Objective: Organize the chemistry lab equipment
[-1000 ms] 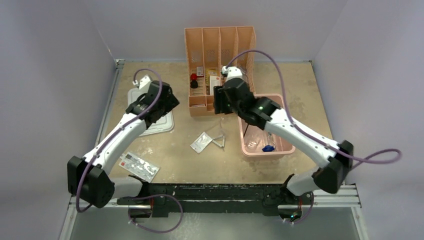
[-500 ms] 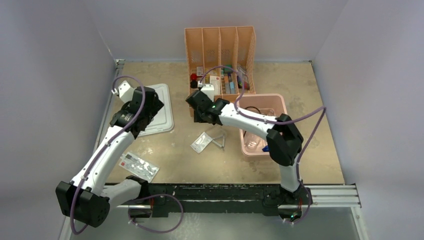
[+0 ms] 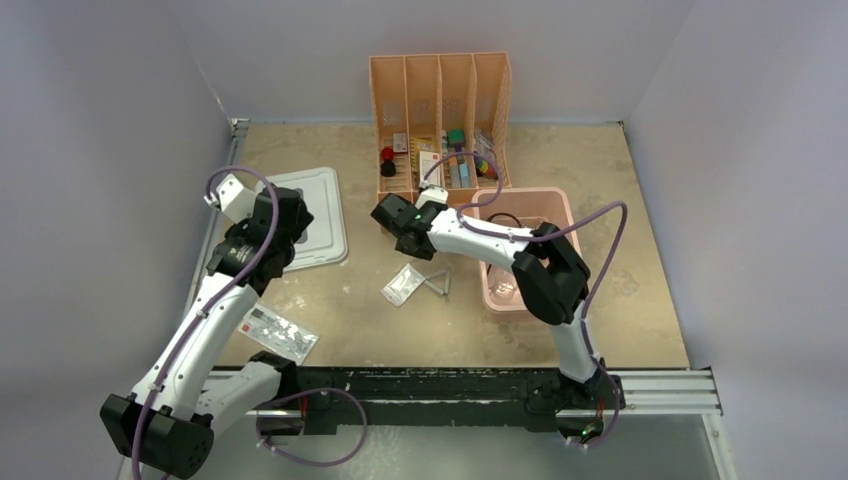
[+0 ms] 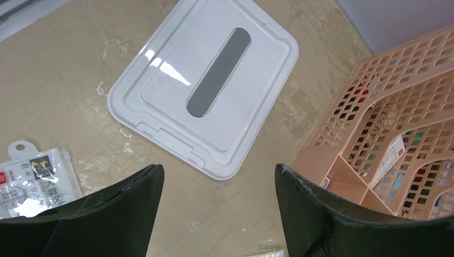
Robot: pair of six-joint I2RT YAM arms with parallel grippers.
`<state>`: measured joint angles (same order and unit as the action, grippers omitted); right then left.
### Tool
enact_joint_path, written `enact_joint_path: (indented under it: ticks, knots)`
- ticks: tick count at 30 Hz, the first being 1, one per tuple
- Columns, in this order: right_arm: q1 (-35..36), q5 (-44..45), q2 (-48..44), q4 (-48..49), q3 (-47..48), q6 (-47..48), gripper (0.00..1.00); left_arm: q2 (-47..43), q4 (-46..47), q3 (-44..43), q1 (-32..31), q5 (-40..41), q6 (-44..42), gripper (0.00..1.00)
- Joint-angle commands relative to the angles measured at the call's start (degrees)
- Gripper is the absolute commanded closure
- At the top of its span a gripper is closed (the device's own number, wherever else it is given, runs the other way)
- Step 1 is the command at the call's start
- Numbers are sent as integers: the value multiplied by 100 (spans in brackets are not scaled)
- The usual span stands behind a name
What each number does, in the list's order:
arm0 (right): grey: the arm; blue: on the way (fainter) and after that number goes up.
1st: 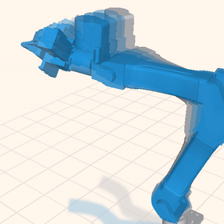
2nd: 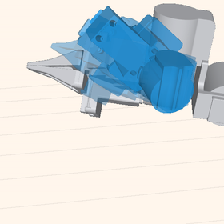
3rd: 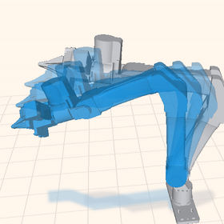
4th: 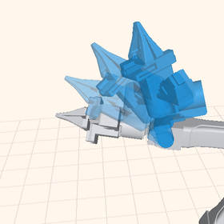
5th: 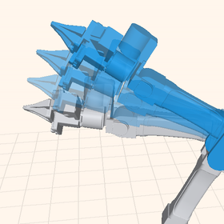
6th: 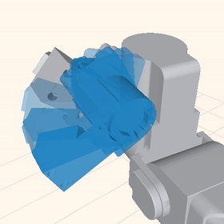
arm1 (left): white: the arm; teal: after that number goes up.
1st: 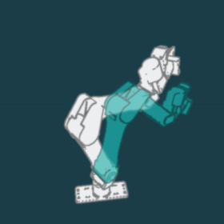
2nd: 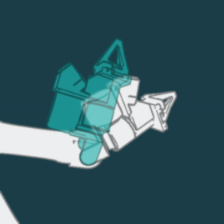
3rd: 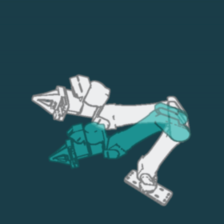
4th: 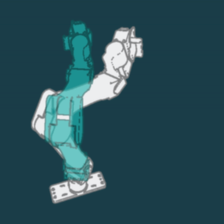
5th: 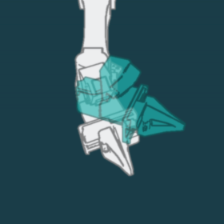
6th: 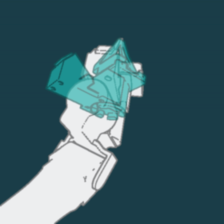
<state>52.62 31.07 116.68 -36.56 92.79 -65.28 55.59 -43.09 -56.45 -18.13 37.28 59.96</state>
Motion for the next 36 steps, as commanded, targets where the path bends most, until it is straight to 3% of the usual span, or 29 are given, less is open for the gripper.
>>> enact_joint_path:
  ticks: [1, 7, 16, 36]
  knots:
    - [-81, 372, 165, -291, 230, -518, 56, -23, 11, -24, 20, 133, -259, 24]
    - [-105, 362, 240, -283, 192, -682, 53, -16, 133, 91, 20, 25, -211, 23]
    - [-222, 345, 227, -344, 45, -1401, 59, 37, 196, 137, 20, -69, -255, 23]
    - [-400, 18, 633, -495, 195, -1672, 67, 221, 336, 202, 20, -233, -300, 23]
